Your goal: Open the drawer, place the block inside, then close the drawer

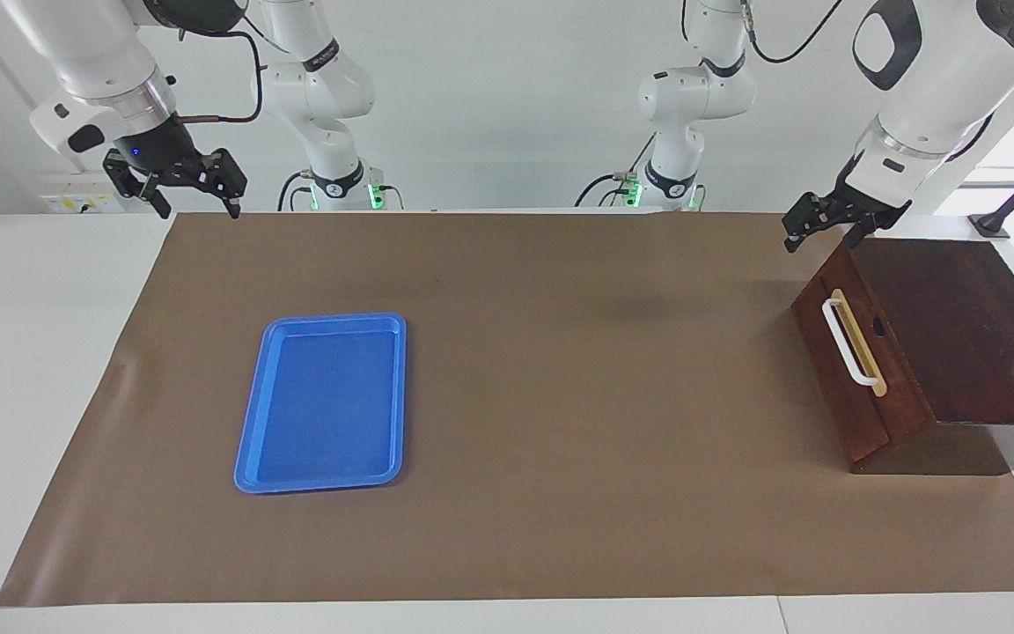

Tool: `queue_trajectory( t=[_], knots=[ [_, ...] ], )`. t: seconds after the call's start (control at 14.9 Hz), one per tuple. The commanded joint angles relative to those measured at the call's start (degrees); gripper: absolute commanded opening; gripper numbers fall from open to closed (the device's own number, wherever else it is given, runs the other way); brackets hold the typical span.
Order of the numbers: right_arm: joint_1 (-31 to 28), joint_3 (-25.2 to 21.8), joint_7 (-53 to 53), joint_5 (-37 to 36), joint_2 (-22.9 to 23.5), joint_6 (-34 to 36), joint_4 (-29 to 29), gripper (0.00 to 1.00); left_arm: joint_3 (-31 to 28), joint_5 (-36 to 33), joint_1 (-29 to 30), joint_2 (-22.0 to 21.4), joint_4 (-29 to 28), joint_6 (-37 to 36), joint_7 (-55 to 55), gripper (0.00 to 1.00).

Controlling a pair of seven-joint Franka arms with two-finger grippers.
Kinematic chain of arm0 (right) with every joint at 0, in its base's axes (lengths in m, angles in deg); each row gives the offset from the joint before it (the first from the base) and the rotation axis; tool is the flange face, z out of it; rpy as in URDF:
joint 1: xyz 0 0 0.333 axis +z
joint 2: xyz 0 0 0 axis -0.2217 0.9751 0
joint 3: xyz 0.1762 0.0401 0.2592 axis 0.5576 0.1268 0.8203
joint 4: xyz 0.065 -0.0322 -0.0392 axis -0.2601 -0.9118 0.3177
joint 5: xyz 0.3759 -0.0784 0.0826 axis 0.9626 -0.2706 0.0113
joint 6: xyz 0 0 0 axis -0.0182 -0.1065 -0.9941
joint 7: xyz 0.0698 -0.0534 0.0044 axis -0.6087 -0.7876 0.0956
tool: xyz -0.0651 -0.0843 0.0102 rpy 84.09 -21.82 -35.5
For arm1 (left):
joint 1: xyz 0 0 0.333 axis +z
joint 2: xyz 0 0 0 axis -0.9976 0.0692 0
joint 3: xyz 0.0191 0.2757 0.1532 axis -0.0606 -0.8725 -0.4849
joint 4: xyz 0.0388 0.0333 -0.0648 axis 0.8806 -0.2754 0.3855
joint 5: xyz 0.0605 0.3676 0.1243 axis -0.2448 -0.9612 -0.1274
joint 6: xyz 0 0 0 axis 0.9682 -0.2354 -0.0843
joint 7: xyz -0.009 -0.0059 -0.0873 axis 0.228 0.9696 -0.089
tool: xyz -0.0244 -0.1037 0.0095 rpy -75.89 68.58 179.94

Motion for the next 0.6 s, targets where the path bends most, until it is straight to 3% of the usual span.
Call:
queue_trajectory(
  t=[0.0, 0.54],
  knots=[
    [-0.6, 0.5, 0.7, 0.7, -0.7, 0.6, -0.6, 1.00, -0.5, 0.8, -0.3, -0.6, -0.7, 1.2, -0.6, 1.00],
    [-0.6, 0.5, 0.7, 0.7, -0.7, 0.6, -0.6, 1.00, -0.6, 0.6, -0.3, -0.7, -0.5, 2.1, -0.6, 1.00]
  ],
)
